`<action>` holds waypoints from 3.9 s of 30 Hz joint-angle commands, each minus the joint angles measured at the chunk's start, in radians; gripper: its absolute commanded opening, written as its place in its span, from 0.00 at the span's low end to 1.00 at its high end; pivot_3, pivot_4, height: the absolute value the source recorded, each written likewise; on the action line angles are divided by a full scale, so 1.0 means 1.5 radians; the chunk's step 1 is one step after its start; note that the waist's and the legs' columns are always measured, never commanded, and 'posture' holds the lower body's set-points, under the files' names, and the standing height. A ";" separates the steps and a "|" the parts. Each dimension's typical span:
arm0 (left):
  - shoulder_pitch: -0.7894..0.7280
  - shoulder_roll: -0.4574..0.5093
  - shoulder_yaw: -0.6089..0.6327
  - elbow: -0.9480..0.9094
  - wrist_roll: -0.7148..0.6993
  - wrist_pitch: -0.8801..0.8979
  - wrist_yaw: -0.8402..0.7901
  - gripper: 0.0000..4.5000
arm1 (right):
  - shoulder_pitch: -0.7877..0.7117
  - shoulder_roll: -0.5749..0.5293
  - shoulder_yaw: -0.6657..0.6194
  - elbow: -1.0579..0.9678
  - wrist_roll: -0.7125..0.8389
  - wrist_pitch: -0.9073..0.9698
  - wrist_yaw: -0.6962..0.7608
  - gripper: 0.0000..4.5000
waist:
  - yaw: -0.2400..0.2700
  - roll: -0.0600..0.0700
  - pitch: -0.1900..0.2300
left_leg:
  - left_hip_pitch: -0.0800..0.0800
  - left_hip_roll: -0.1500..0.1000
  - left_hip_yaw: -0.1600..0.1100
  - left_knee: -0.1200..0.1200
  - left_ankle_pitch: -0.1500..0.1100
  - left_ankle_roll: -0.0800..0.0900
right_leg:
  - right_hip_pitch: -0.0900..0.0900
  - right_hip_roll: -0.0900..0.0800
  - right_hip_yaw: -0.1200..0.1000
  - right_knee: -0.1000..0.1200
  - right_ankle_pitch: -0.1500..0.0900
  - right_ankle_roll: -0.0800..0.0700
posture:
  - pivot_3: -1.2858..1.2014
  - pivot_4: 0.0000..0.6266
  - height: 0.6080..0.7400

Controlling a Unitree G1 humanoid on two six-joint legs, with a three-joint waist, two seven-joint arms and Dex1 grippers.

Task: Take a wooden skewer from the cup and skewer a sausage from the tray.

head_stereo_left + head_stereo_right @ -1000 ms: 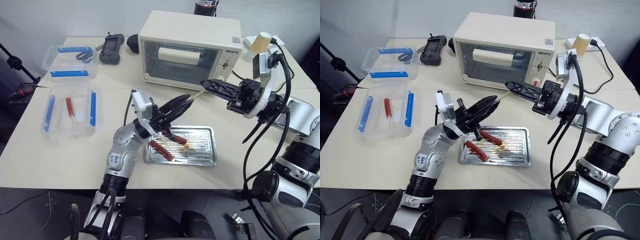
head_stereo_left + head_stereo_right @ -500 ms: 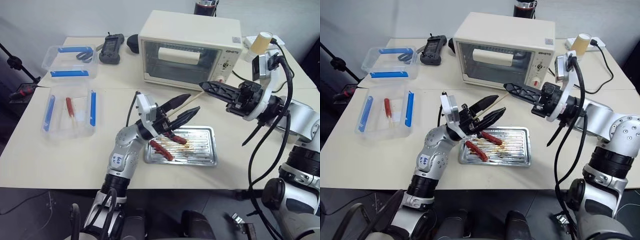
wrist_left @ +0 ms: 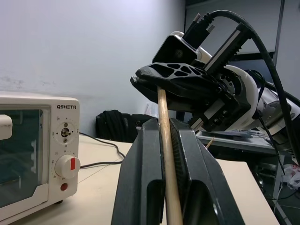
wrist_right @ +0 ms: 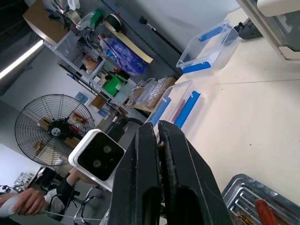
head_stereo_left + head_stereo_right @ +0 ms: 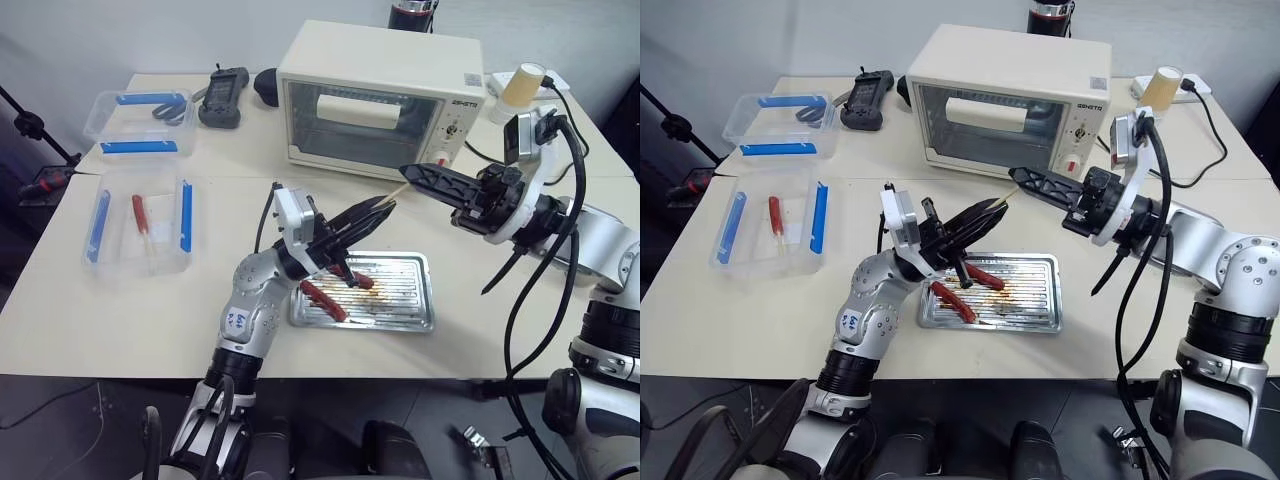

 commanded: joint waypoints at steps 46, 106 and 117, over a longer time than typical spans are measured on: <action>0.477 0.315 0.332 -0.266 -0.145 0.161 0.032 0.00 | -0.053 0.071 0.546 -0.127 -0.860 -0.203 0.449 0.99 | -0.011 -0.002 -0.001 | 0.002 0.000 -0.008 -0.004 0.000 -0.001 | 0.001 -0.001 -0.003 -0.003 0.000 -0.001 | 0.52 0.24 1.00; 0.357 0.449 0.139 -0.274 -0.105 0.171 -0.178 0.00 | 0.036 -0.027 0.444 -0.137 -0.947 -0.526 0.721 0.05 | -0.019 -0.002 -0.001 | 0.002 0.001 -0.001 -0.005 0.000 -0.002 | 0.000 0.000 -0.003 -0.003 0.000 -0.001 | 0.52 0.24 1.00; 0.341 0.447 0.132 -0.251 -0.095 0.161 -0.184 0.00 | 0.045 -0.037 0.434 -0.146 -0.934 -0.532 0.739 0.05 | -0.018 -0.002 -0.001 | 0.002 0.001 -0.001 -0.005 0.000 -0.002 | 0.000 0.000 -0.003 -0.003 0.000 -0.001 | 0.52 0.24 1.00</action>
